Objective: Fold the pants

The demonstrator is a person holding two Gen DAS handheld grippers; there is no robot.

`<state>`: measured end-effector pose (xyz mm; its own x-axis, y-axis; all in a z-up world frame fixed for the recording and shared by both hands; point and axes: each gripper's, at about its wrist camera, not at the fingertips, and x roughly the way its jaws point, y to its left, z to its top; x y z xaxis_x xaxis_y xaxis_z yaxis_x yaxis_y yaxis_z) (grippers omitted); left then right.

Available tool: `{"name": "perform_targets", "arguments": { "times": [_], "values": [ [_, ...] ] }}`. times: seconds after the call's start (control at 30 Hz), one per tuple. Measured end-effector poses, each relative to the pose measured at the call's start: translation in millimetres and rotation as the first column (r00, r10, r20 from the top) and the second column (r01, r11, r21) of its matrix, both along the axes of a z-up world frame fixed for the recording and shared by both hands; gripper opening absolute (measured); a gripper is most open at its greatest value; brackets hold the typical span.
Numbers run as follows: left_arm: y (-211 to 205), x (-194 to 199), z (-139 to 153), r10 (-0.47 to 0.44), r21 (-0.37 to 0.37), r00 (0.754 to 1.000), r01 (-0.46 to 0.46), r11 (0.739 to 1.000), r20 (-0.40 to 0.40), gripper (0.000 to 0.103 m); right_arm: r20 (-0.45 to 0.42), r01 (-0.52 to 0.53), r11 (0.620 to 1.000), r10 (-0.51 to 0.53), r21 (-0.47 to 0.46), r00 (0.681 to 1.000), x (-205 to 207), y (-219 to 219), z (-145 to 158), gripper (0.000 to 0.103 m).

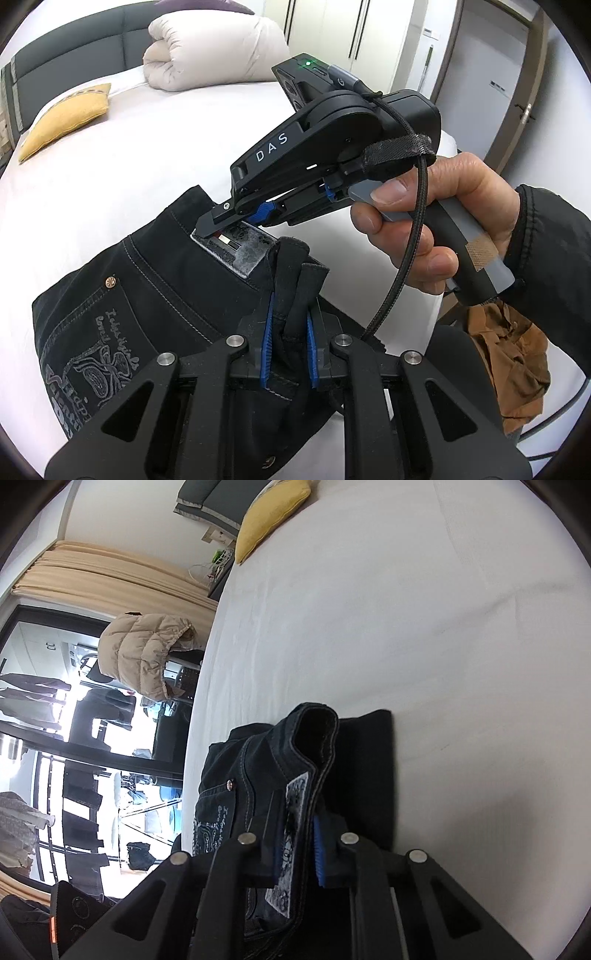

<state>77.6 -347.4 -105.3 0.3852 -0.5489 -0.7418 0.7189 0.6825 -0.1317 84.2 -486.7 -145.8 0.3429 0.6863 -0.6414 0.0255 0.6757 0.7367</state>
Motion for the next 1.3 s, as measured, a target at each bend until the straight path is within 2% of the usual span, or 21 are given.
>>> {"name": "perform_targets", "arguments": {
  "times": [0.3,0.53,0.63,0.77,0.9,0.93,0.97,1.03,1.13,1.17,1.23,1.3],
  "values": [
    [0,3,-12,-0.024,0.027,0.999,0.024,0.999,-0.023,0.013,-0.007,0.026,0.999,-0.026,0.029,1.000,-11,-2,-15,0.015],
    [-11,-2,-30,-0.051,0.075,0.999,0.052,0.996,-0.007,0.014,-0.011,0.087,0.986,-0.086,0.144,0.996,-28,-17,-47,0.014],
    [-16,-1,-33,-0.065,0.091,0.998,0.064,0.994,0.003,0.015,-0.002,0.087,0.983,-0.088,0.162,0.996,-26,-19,-51,0.014],
    [-15,-2,-30,-0.065,0.060,0.998,0.066,0.996,-0.017,0.021,-0.001,0.103,0.981,-0.104,0.161,0.995,-27,-21,-48,0.017],
    [11,-8,-16,-0.065,-0.026,0.992,0.063,0.998,-0.107,0.022,-0.014,0.152,0.978,-0.151,0.141,0.988,-29,-28,-41,0.028],
    [21,-12,-8,-0.071,-0.048,0.992,0.066,0.997,-0.108,0.022,-0.022,0.175,0.976,-0.174,0.132,0.985,-30,-32,-38,0.034],
    [34,-15,-1,-0.072,-0.063,0.992,0.066,0.996,-0.100,0.022,-0.019,0.212,0.974,-0.211,0.082,0.977,-33,-37,-31,0.036],
    [61,-14,10,-0.047,-0.094,0.994,0.038,0.995,-0.095,0.022,0.002,0.229,0.973,-0.229,0.008,0.973,-37,-40,-17,0.038],
    [107,14,13,0.074,-0.118,0.990,-0.088,0.989,-0.117,0.022,0.058,0.178,0.984,-0.176,-0.029,0.983,-43,-24,12,0.036],
    [122,31,10,0.121,-0.124,0.984,-0.137,0.983,-0.132,0.022,0.077,0.154,0.987,-0.150,-0.048,0.986,-44,-14,22,0.035],
    [141,64,1,0.179,-0.131,0.967,-0.204,0.970,-0.182,0.022,0.101,0.099,0.994,-0.095,-0.034,0.990,-46,7,31,0.024],
    [153,100,-16,0.200,-0.136,0.950,-0.237,0.962,-0.240,0.022,0.090,0.043,0.998,-0.038,-0.053,0.995,-47,27,29,0.021]
  ]
}}
